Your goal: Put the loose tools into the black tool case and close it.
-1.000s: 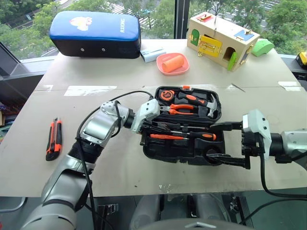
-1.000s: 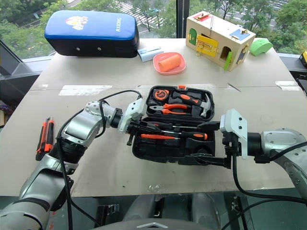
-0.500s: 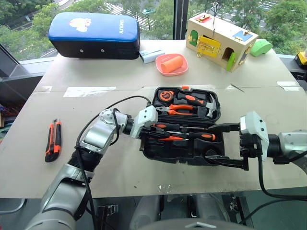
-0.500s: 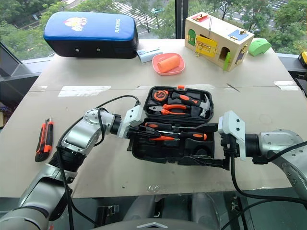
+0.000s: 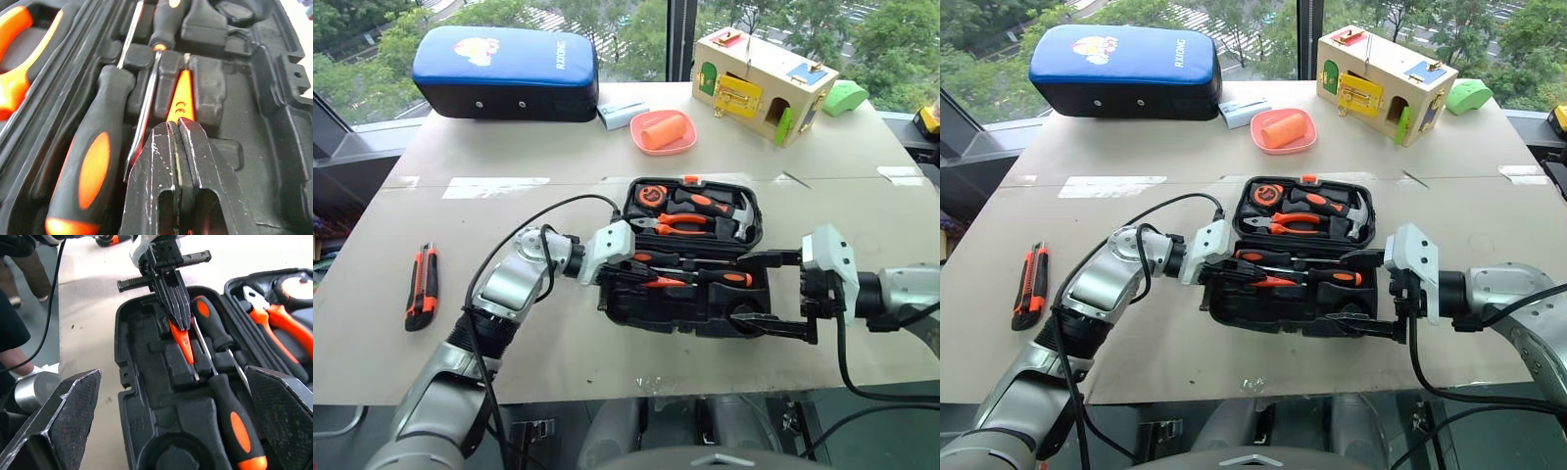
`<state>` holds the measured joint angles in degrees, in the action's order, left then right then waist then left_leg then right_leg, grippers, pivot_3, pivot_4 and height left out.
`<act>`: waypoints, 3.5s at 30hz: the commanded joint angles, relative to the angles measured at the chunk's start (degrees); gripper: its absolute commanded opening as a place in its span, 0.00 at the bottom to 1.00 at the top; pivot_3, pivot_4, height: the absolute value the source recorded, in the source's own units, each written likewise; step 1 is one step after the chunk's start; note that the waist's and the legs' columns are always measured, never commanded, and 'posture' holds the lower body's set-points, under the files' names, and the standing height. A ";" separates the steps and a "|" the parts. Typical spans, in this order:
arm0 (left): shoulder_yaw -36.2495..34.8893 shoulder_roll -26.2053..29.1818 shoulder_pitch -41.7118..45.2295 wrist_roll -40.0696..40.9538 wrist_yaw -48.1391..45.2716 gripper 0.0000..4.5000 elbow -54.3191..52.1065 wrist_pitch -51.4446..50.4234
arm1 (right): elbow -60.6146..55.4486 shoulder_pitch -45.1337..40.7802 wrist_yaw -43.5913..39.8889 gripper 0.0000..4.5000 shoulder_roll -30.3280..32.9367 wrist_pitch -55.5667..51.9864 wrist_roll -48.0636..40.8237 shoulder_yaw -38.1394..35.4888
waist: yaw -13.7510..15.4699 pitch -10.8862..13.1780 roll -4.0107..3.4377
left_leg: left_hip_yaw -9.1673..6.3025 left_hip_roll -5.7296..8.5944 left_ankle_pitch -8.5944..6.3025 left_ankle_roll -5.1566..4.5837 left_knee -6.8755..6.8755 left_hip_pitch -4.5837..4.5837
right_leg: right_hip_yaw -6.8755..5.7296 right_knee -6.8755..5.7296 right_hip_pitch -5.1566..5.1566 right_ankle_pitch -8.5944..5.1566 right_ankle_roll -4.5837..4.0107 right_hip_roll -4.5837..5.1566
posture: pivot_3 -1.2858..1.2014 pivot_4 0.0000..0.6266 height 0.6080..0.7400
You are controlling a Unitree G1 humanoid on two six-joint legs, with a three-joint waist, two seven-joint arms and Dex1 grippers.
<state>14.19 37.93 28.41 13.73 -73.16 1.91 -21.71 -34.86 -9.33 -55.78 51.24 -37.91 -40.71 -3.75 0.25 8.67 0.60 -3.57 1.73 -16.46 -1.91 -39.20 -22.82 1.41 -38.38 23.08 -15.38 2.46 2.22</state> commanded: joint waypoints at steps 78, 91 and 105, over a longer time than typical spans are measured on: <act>11.92 10.21 11.60 1.16 -17.16 0.42 -2.76 -1.61 | -6.35 10.19 -6.07 1.00 0.90 4.86 0.45 -8.48 | -0.78 -0.09 0.06 | 0.07 0.06 0.06 0.08 0.60 -0.13 | -0.09 0.26 0.27 0.04 -0.12 -0.07 | 0.52 0.24 0.96; 13.52 5.95 11.45 -1.05 -17.10 0.42 -3.84 -5.69 | -7.79 7.71 -1.08 1.00 0.92 4.31 0.10 -6.21 | -0.72 -0.08 0.09 | -0.02 0.02 0.19 0.31 0.54 -0.14 | -0.16 0.25 0.24 0.03 -0.11 -0.06 | 0.52 0.24 0.96; 10.45 6.20 12.67 1.46 -18.25 0.99 -6.42 -12.90 | -5.69 6.67 -2.15 1.00 0.99 5.43 0.93 -4.20 | -0.27 -0.07 0.10 | -0.19 0.03 0.06 0.08 0.04 -0.07 | -0.20 -0.02 0.01 0.03 -0.10 -0.07 | 0.52 0.24 0.96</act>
<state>27.41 43.00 39.74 12.56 -90.06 -1.70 -32.12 -39.69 -2.63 -57.53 51.78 -33.43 -39.55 -7.59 -0.01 8.60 0.70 -3.76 1.77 -16.41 -1.84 -39.19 -22.89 1.20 -38.45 23.09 -15.35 2.36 2.15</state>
